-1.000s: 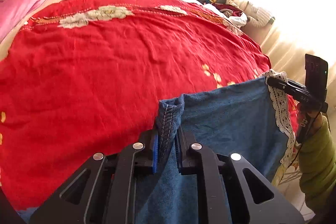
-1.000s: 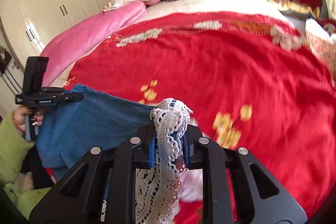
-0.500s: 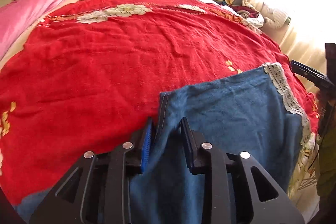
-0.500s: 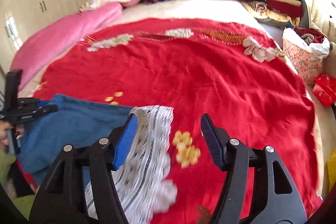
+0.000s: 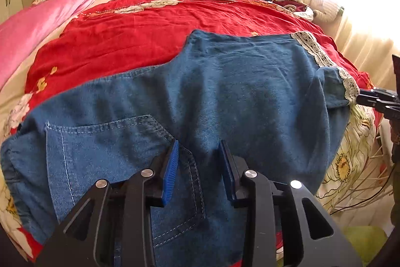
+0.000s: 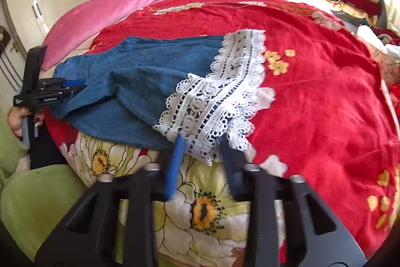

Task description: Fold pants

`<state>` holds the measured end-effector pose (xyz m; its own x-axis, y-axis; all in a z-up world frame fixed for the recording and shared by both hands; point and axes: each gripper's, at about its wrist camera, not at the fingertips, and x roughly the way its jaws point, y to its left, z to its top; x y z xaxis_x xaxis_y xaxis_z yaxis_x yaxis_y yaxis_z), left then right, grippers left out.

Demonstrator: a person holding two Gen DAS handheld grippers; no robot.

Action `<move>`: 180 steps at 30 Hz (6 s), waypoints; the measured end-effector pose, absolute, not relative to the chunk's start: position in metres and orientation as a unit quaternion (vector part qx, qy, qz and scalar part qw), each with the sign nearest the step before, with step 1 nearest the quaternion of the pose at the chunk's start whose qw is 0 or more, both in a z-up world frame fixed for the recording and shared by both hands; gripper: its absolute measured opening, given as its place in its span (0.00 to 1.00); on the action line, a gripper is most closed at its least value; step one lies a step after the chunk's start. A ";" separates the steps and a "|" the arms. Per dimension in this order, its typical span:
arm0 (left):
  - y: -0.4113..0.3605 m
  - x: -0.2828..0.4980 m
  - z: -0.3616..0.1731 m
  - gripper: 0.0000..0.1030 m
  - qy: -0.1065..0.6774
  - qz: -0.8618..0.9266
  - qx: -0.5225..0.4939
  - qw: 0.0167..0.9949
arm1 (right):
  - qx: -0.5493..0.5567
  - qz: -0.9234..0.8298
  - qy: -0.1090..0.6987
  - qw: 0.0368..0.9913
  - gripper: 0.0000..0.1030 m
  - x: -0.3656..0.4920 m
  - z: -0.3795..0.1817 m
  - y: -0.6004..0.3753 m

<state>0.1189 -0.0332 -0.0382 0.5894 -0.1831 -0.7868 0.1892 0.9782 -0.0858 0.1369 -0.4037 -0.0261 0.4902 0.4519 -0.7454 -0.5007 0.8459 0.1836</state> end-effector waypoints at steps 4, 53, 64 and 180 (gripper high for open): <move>-0.027 0.121 -0.040 0.31 0.440 -0.103 -0.011 0.892 | -0.105 0.285 0.433 0.849 0.03 0.132 -0.030 -0.391; 0.145 0.058 -0.013 0.56 0.377 0.081 -0.188 0.903 | -0.055 0.263 0.417 0.868 0.69 0.139 -0.033 -0.353; 0.105 0.035 0.055 0.79 0.309 0.087 -0.093 0.943 | -0.027 0.267 0.377 0.886 0.76 0.131 -0.011 -0.358; -0.180 0.263 0.025 0.96 0.419 -0.197 0.070 0.884 | 0.043 0.137 0.361 0.922 0.91 0.142 -0.013 -0.421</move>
